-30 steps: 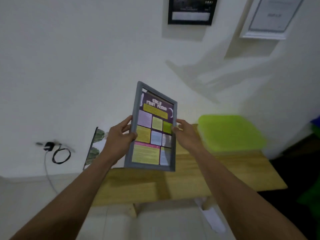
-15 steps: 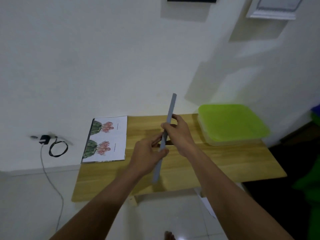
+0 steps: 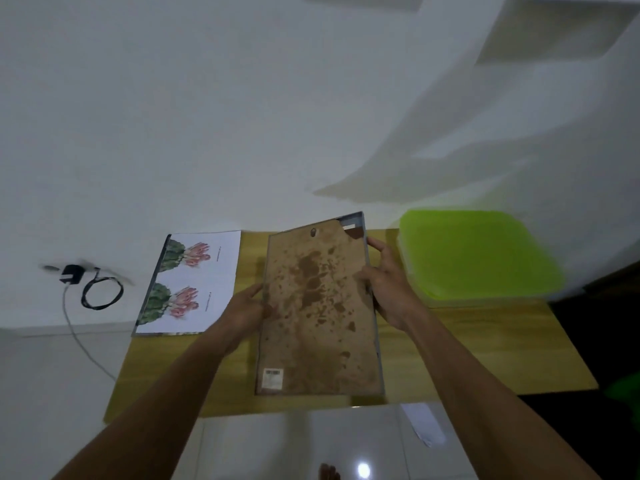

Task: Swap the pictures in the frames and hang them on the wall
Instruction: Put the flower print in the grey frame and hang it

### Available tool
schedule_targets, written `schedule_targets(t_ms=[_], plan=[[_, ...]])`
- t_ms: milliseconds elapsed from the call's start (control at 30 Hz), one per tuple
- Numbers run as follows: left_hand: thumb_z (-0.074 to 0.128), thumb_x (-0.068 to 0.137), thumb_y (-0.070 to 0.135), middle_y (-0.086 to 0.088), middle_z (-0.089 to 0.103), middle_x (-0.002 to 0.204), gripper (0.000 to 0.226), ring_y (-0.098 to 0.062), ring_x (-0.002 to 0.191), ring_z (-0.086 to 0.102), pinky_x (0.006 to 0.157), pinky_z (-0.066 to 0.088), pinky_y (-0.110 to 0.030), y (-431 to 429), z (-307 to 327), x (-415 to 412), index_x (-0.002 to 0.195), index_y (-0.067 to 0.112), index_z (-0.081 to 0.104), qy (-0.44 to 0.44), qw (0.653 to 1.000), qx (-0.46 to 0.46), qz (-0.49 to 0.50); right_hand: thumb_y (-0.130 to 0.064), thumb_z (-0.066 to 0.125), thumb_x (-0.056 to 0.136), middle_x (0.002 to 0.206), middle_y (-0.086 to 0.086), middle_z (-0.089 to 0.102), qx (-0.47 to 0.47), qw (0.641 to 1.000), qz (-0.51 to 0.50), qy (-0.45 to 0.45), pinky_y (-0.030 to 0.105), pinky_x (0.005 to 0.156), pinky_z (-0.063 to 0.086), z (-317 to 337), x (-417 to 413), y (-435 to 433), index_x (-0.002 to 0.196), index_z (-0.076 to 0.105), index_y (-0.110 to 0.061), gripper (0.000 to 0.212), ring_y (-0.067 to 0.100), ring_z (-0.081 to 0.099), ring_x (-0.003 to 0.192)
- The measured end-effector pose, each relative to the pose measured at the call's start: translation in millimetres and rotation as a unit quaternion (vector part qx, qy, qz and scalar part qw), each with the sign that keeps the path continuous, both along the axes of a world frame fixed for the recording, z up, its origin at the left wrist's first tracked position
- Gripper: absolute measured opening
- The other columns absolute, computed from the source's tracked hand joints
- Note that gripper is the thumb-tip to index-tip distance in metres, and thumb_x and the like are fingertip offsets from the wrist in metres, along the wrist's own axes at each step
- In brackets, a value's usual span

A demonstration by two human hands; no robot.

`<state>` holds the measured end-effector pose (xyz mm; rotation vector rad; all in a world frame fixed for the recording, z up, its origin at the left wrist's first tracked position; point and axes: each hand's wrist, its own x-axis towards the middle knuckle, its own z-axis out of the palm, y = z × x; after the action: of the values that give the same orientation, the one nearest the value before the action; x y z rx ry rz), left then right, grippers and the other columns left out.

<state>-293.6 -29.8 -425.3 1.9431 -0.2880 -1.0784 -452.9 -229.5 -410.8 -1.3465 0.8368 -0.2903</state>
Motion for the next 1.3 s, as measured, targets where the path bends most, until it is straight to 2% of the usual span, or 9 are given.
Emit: schedule_targets(t_ms=[133,233,333,533,700,900,1133,1200,1300], plan=[[0.076,0.080,0.013,-0.006,0.063,0.115,0.077,-0.029,0.102,0.063,0.090,0.054,-0.048,4.4,-16.9,-0.9,0.146,0.018,0.037,-0.024,1.000,-0.011,0.005,-0.001,0.049,0.099,0.114,0.007,0.069,0.007,0.999,0.027,0.030,0.055,0.089,0.055,-27.3,3.8,-8.9,0.148,0.034,-0.039,0.063,0.032,0.068,0.099],[0.084,0.069,0.025,-0.008,0.063,0.117,0.088,-0.032,0.109,0.061,0.093,0.052,-0.048,2.7,-30.6,0.8,0.145,0.019,0.040,-0.115,0.993,0.006,0.000,-0.005,0.049,0.101,0.125,-0.002,0.063,-0.054,0.993,0.074,0.075,0.046,0.103,0.048,-47.3,11.8,-11.7,0.155,0.024,-0.033,0.065,0.019,0.062,0.112],[0.081,0.076,0.022,-0.009,0.066,0.118,0.073,-0.028,0.106,0.062,0.091,0.050,-0.043,-3.7,-54.4,8.3,0.141,0.020,0.047,-0.206,0.978,0.009,0.001,-0.007,0.053,0.100,0.125,-0.007,0.058,-0.111,0.983,0.091,0.115,0.043,0.105,0.047,-75.6,18.9,-14.1,0.154,0.023,-0.025,0.065,0.015,0.055,0.119],[0.079,0.077,0.029,-0.007,0.064,0.115,0.073,-0.029,0.097,0.063,0.082,0.050,-0.039,-10.0,-104.1,37.9,0.142,0.027,0.045,-0.287,0.954,0.081,-0.035,-0.012,0.058,0.097,0.121,0.001,0.063,-0.184,0.960,0.099,0.184,0.040,0.091,0.052,-131.5,31.5,-14.7,0.143,0.032,-0.016,0.052,0.021,0.060,0.113],[0.077,0.077,0.030,-0.010,0.059,0.110,0.067,-0.032,0.101,0.058,0.082,0.046,-0.036,-16.9,-124.4,54.6,0.138,0.027,0.048,-0.283,0.951,0.107,-0.061,-0.021,0.052,0.099,0.135,0.002,0.058,-0.232,0.937,0.104,0.241,0.038,0.096,0.048,-146.9,48.7,-12.6,0.149,0.031,-0.023,0.054,0.026,0.056,0.120],[0.077,0.074,0.032,-0.010,0.056,0.107,0.066,-0.033,0.094,0.059,0.085,0.051,-0.042,-23.8,-143.6,58.5,0.133,0.030,0.049,-0.279,0.952,0.101,-0.076,-0.035,0.040,0.103,0.162,0.011,0.016,-0.282,0.881,0.167,0.342,0.054,0.115,0.028,-160.1,48.5,-16.5,0.157,0.008,-0.020,0.064,0.047,0.021,0.143],[0.071,0.080,0.036,-0.006,0.059,0.120,0.062,-0.027,0.103,0.060,0.077,0.050,-0.034,-2.0,-125.4,41.7,0.135,0.021,0.047,-0.339,0.925,0.087,-0.147,-0.020,0.048,0.099,0.164,0.011,0.010,-0.357,0.864,0.194,0.296,0.053,0.119,0.021,-151.6,48.7,-18.4,0.157,0.009,-0.014,0.071,0.034,0.015,0.149],[0.073,0.078,0.043,-0.002,0.043,0.145,0.086,-0.026,0.129,0.045,0.096,0.046,-0.040,19.0,-120.4,26.7,0.148,0.018,0.031,-0.334,0.916,0.077,-0.207,-0.028,0.050,0.100,0.164,0.009,0.008,-0.371,0.858,0.206,0.290,0.053,0.119,0.020,-148.6,56.1,-24.0,0.157,0.009,-0.015,0.072,0.033,0.014,0.149],[0.070,0.068,0.065,0.003,-0.006,0.158,0.125,-0.017,0.147,-0.007,0.120,0.010,-0.041,47.4,-122.9,10.1,0.153,0.013,-0.006,-0.301,0.897,0.147,-0.288,-0.049,0.047,0.099,0.166,0.006,-0.001,-0.382,0.835,0.245,0.311,0.053,0.121,0.014,-149.7,68.6,-34.3,0.158,0.004,-0.015,0.081,0.027,0.002,0.152]])
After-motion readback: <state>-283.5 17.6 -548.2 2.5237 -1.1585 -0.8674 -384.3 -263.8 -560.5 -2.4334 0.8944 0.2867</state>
